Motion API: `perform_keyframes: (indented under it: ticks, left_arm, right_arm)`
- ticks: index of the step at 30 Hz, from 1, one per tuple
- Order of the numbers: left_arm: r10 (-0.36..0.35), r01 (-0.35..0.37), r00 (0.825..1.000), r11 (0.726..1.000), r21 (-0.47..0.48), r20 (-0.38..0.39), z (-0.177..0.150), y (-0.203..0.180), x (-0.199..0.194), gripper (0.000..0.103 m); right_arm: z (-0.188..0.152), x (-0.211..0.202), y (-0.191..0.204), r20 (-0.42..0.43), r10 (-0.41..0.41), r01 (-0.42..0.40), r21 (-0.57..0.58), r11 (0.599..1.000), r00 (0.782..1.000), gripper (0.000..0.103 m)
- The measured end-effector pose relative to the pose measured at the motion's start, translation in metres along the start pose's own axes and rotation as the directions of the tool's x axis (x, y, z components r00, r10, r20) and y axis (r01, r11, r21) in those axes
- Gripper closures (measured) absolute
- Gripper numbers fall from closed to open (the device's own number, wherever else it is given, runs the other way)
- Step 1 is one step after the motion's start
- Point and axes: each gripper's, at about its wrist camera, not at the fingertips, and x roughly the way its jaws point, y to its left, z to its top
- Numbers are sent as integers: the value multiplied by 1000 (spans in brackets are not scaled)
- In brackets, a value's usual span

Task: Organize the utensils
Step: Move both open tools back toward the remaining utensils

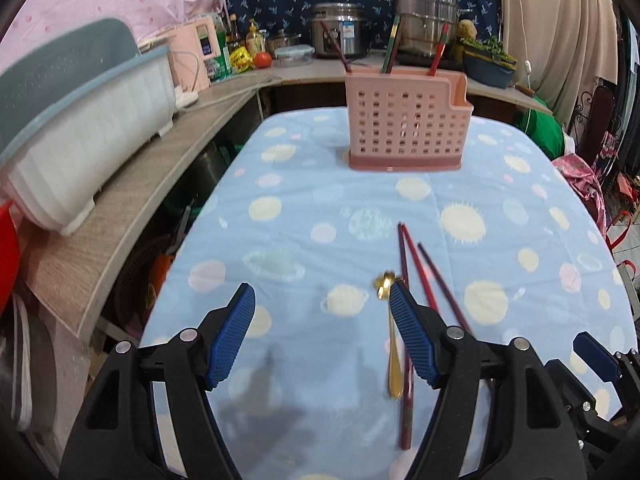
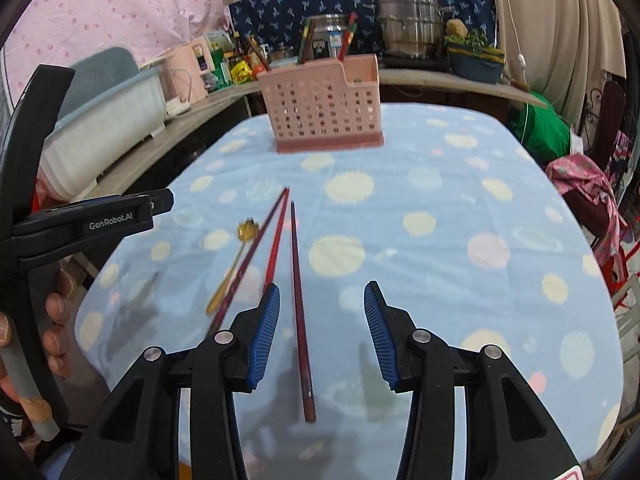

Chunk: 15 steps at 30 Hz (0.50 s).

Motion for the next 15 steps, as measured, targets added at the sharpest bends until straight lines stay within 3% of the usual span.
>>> perform_keyframes:
  ticks: [7, 15]
  left_arm:
    - [-19, 18, 997, 1000, -8, -69, -37, 3, 11, 37]
    - [-41, 42, 994, 999, 13, -103, -64, 0, 13, 37]
  right_arm:
    - [-27, 10, 1, -54, -9, 9, 1, 1000, 999, 60]
    - [-41, 20, 7, -85, -9, 8, -18, 1000, 996, 69]
